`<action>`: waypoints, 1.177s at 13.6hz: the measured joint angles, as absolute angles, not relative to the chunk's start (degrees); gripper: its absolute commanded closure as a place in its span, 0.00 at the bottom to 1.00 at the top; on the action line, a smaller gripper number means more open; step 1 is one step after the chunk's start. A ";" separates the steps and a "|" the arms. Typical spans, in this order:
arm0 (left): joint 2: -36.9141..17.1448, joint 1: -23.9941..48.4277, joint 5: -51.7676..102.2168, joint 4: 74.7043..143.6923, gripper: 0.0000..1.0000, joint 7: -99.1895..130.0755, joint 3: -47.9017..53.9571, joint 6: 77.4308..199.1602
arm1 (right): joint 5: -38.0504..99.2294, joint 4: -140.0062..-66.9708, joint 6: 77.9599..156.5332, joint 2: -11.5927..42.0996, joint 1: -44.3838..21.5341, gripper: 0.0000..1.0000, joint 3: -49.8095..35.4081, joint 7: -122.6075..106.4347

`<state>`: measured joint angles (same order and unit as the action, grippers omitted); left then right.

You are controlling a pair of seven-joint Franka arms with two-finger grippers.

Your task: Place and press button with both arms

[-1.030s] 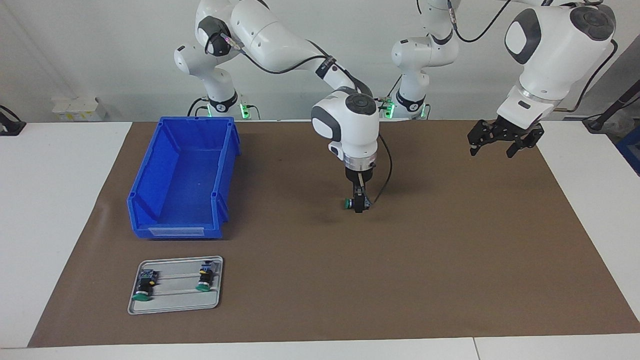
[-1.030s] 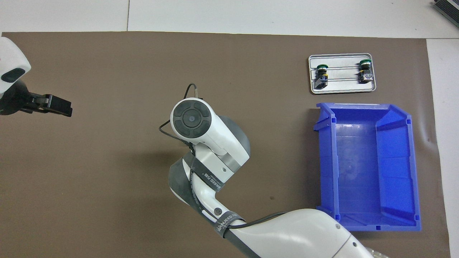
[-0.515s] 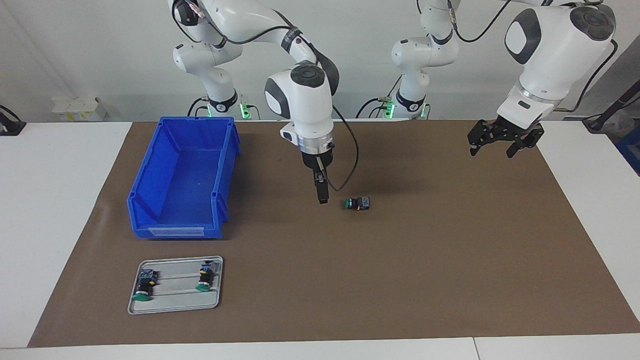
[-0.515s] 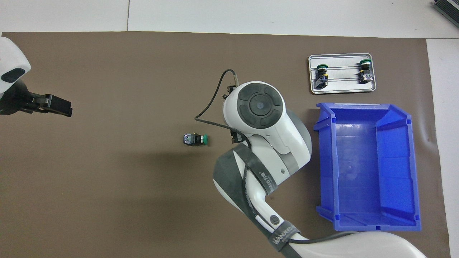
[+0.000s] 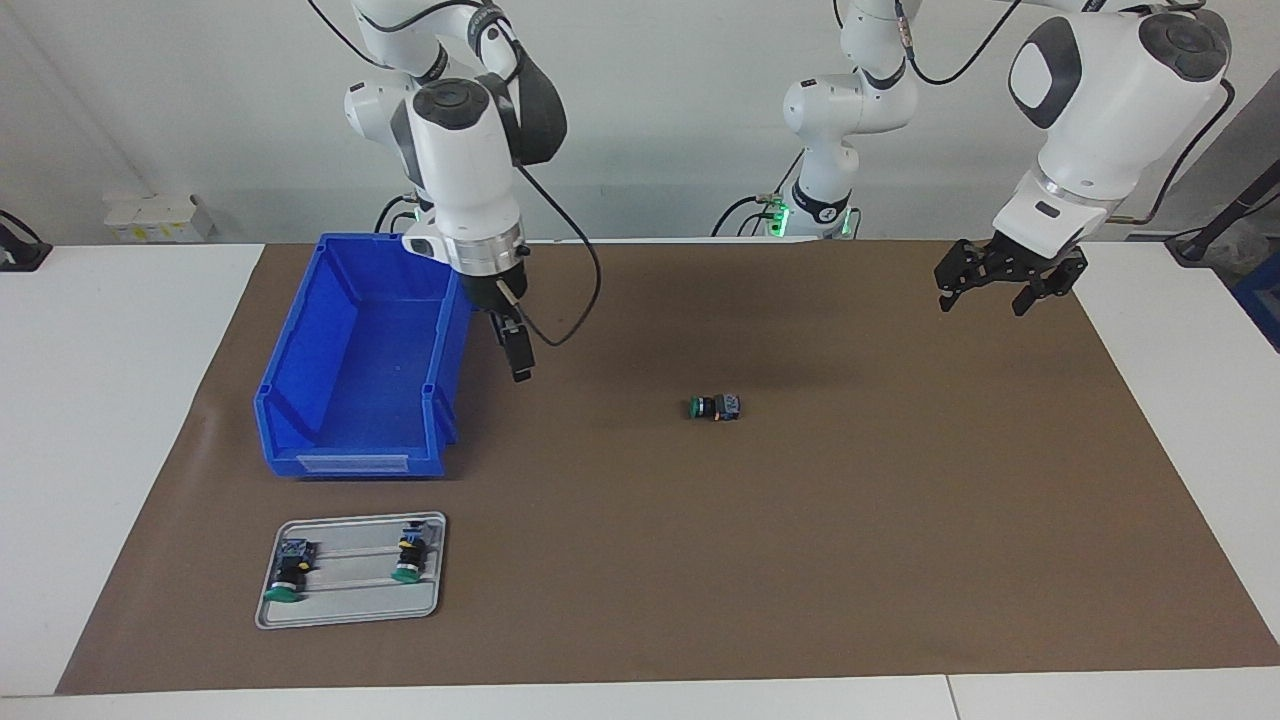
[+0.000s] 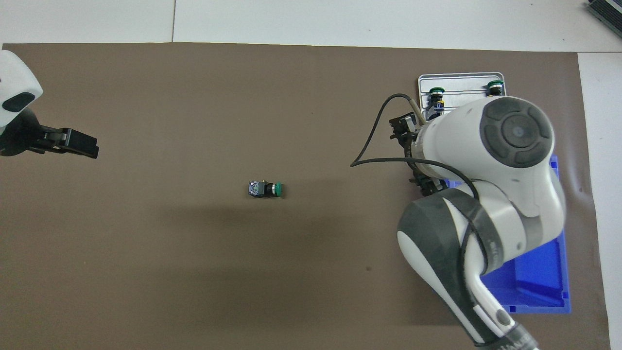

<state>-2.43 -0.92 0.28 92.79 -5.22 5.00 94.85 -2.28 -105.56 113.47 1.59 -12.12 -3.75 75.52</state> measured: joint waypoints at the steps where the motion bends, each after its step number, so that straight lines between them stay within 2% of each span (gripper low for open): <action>1: -2.41 -0.84 0.28 92.79 0.00 -4.65 5.09 94.86 | -2.25 -105.69 111.93 0.60 -10.25 0.00 -3.72 69.21; 4: -2.29 -0.68 0.28 92.79 0.00 -0.94 5.10 95.01 | -2.22 -105.75 108.26 -1.57 -5.74 0.00 -3.63 50.21; 8: -2.14 -0.58 0.28 92.79 0.00 -0.15 5.10 95.00 | -2.21 -104.47 107.38 -2.41 -0.69 0.00 -3.36 31.24; 12: -2.03 0.14 0.29 92.79 0.00 -0.10 5.66 95.96 | -2.22 -98.80 100.95 -2.35 1.44 0.00 -3.32 19.31; 16: -2.11 4.34 0.92 93.39 0.00 -0.50 6.01 100.76 | -2.23 -93.49 95.52 -1.62 2.02 0.00 -3.32 15.01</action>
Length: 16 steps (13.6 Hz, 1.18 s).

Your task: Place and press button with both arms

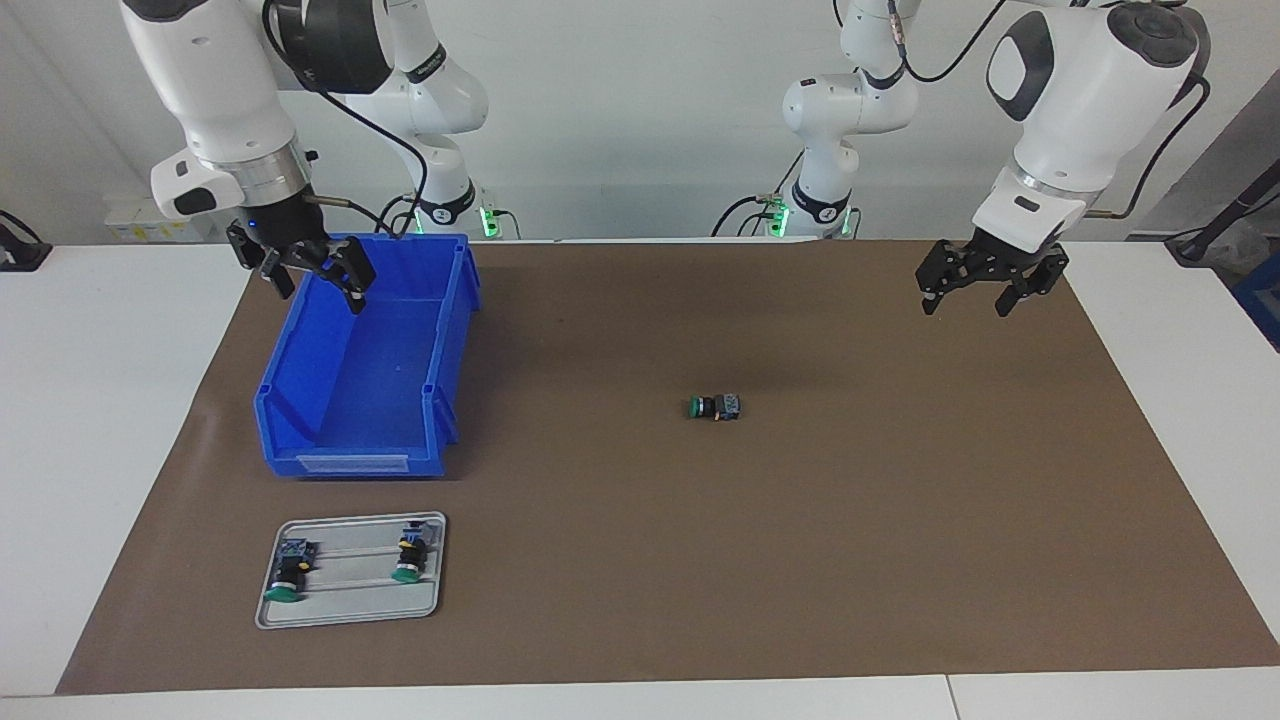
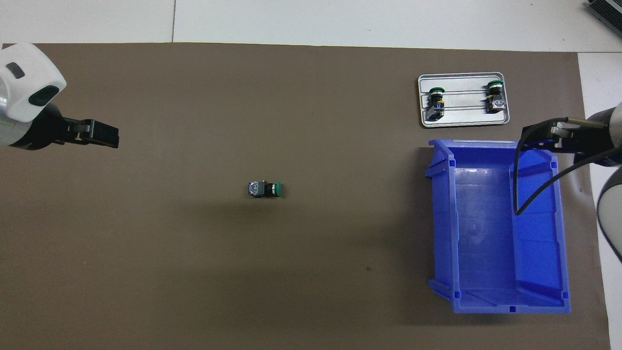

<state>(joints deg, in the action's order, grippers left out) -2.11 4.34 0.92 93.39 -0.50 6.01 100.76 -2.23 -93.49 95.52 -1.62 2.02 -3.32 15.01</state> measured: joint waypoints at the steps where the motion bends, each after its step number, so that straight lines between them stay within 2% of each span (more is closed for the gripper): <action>1: -2.23 5.76 1.13 93.79 0.00 -0.86 6.09 101.43 | -2.23 -93.03 95.12 -1.40 2.01 0.00 -3.33 14.68; 5: -4.89 11.72 1.41 97.21 0.00 -2.99 6.28 109.47 | -2.23 -92.80 95.09 -0.74 1.89 0.00 -3.43 14.20; 8: -8.02 16.00 1.42 102.26 0.00 -12.87 6.40 118.71 | -2.22 -92.57 95.09 -0.71 1.90 0.00 -3.43 14.20; 10: -8.10 17.18 1.46 106.31 0.00 -21.85 6.51 123.13 | -2.22 -92.26 94.99 -0.71 1.90 0.00 -3.43 14.18; 16: -7.58 20.49 1.62 112.00 0.00 -43.54 6.67 127.59 | -2.22 -91.11 91.37 -0.78 1.80 0.00 -2.39 11.41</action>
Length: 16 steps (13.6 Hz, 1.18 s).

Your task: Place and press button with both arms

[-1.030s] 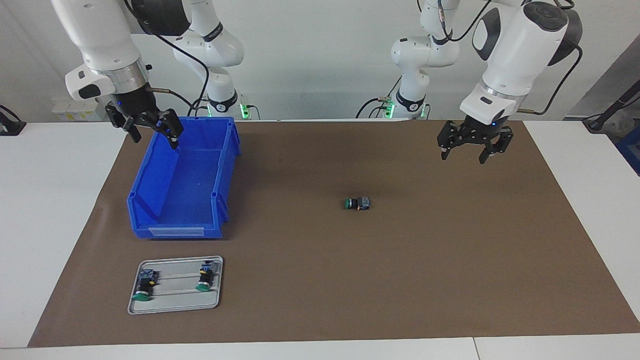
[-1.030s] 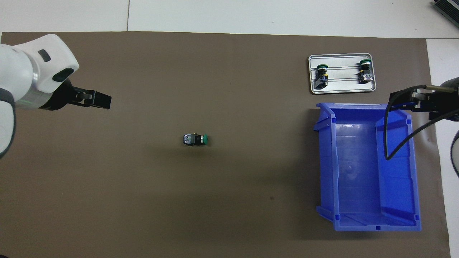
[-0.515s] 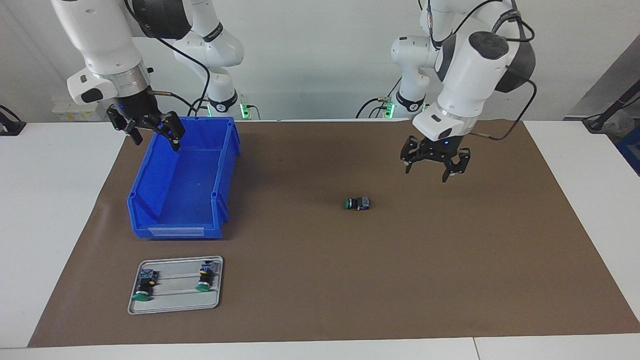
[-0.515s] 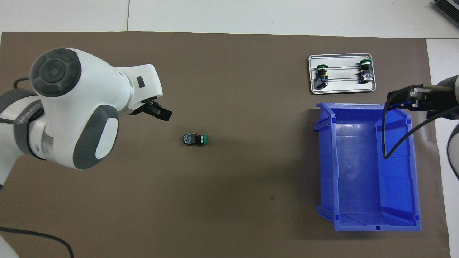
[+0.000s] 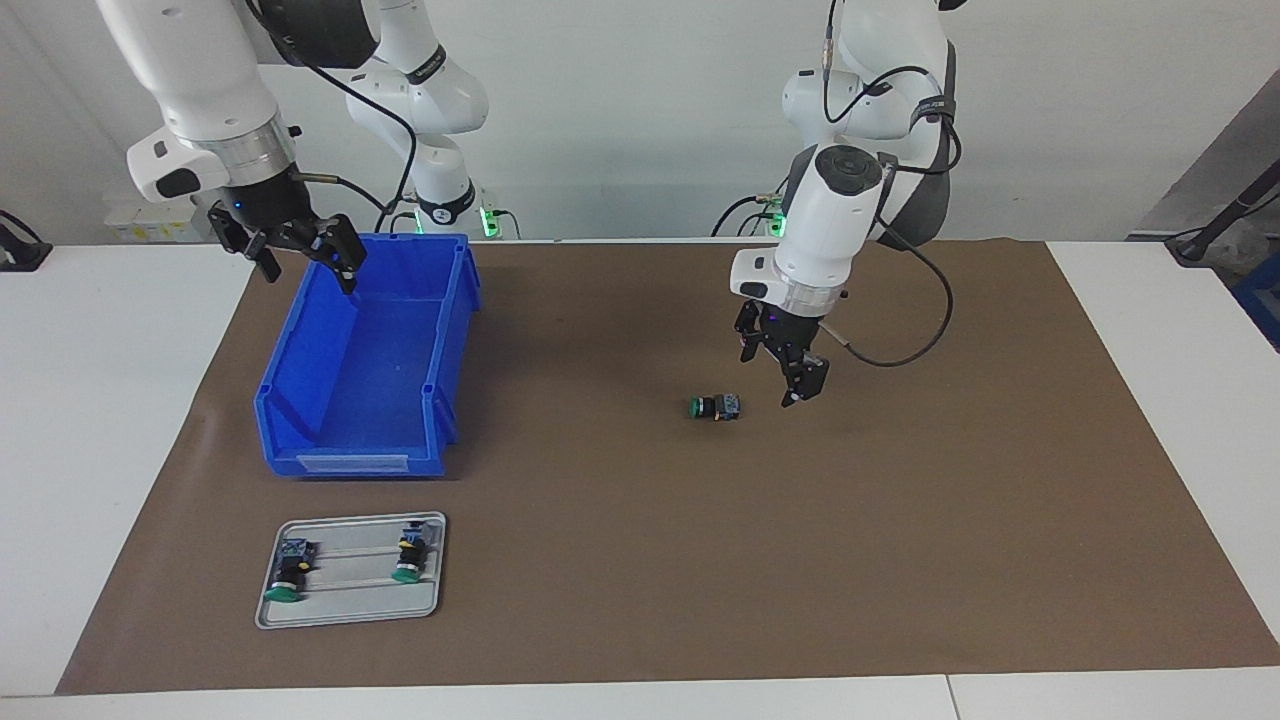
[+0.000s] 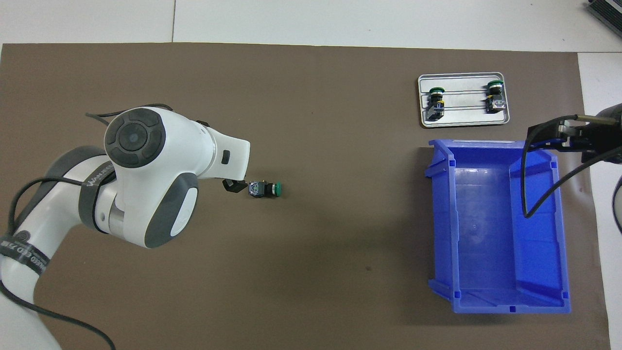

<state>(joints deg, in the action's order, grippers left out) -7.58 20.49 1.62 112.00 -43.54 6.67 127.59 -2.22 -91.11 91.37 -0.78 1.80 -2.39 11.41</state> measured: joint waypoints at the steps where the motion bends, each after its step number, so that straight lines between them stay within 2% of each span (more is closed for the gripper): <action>1: -7.70 21.32 1.63 113.35 0.00 -44.83 6.69 128.56 | -2.22 -90.90 90.47 -0.78 1.55 0.00 -1.74 10.52; 4: -9.90 24.23 1.63 116.66 0.00 -45.73 6.72 133.30 | -2.21 -90.64 89.10 -0.86 -0.97 0.00 0.81 9.87; 10: -15.14 26.87 1.63 116.90 0.00 -47.45 6.71 138.12 | -2.20 -90.66 87.58 -0.89 -3.31 0.00 1.48 9.87; 14: -16.42 27.57 1.63 116.90 0.00 -47.74 6.70 139.73 | -2.20 -90.88 87.53 -0.88 -3.33 0.00 1.67 9.87; 16: -16.66 27.62 1.63 116.93 0.06 -47.87 6.68 139.74 | -2.20 -91.04 87.44 -0.88 -3.35 0.00 1.67 9.87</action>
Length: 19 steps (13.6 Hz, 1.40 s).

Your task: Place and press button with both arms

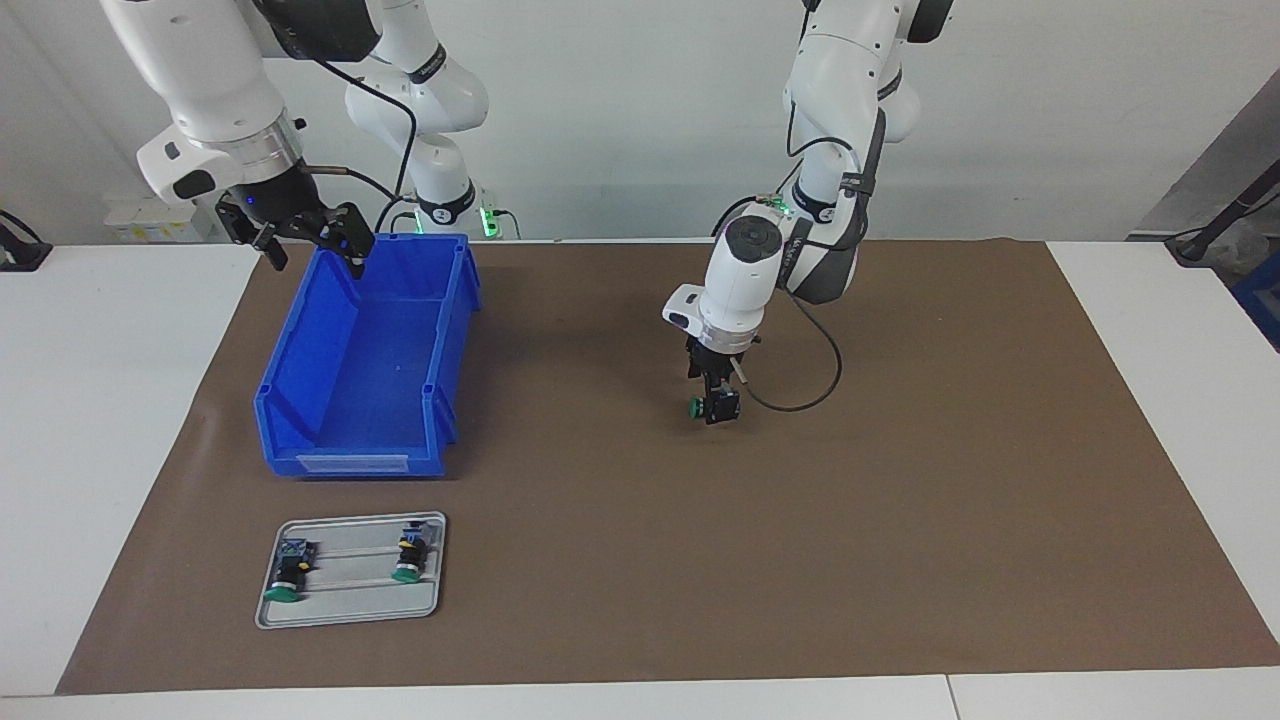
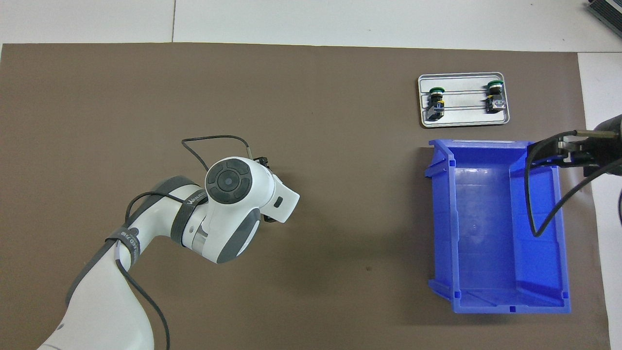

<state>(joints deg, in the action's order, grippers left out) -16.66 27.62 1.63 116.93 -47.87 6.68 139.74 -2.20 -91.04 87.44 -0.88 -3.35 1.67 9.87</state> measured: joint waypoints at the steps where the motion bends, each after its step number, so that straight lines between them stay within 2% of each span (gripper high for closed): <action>1: -16.73 27.85 1.63 117.00 0.06 -47.95 6.68 139.77 | -2.20 -91.10 87.44 -0.88 -3.37 0.00 1.67 9.87; 3: -16.87 28.35 1.63 117.39 0.07 -47.95 6.70 140.67 | -2.20 -91.16 87.44 -0.88 -3.39 0.00 1.67 9.87; 10: -17.24 28.40 1.63 119.46 0.28 -48.42 6.46 144.41 | -2.20 -91.35 87.44 -0.88 -3.87 0.00 1.64 9.48; 15: -17.24 28.39 1.63 119.71 0.38 -48.47 6.37 145.42 | -2.20 -91.36 87.44 -0.88 -3.87 0.00 1.66 9.47; 19: -17.24 28.26 1.63 119.71 0.59 -48.47 6.08 146.20 | -2.20 -91.36 87.44 -0.88 -3.87 0.00 1.66 9.47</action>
<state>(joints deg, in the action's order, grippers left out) -17.24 28.26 1.63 119.71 -48.47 6.08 146.20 -2.20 -91.36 87.44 -0.88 -3.87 1.66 9.47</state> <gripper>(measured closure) 0.458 0.000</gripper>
